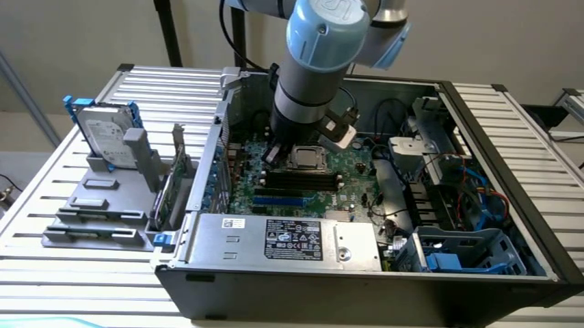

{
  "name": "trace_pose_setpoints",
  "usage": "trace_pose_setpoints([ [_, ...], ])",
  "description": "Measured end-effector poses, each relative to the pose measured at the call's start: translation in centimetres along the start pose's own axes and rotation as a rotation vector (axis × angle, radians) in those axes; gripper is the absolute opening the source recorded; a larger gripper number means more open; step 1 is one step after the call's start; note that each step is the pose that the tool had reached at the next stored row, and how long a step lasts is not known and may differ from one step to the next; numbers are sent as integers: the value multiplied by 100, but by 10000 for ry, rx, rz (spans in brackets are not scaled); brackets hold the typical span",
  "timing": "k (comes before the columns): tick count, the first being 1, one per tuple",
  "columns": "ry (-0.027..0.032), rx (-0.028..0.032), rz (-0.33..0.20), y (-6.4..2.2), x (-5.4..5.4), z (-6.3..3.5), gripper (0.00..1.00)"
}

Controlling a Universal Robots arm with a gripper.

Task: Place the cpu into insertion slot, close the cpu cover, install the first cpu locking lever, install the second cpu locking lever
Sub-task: 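Install the second cpu locking lever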

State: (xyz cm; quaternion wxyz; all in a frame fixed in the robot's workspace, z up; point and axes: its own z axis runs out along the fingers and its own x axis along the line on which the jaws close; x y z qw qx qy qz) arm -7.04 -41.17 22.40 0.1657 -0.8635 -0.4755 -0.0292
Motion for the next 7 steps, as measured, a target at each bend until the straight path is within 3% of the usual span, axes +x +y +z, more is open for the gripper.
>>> trace_pose_setpoints([
  [7, -2, -1, 2, -1, 0, -1, 11],
])
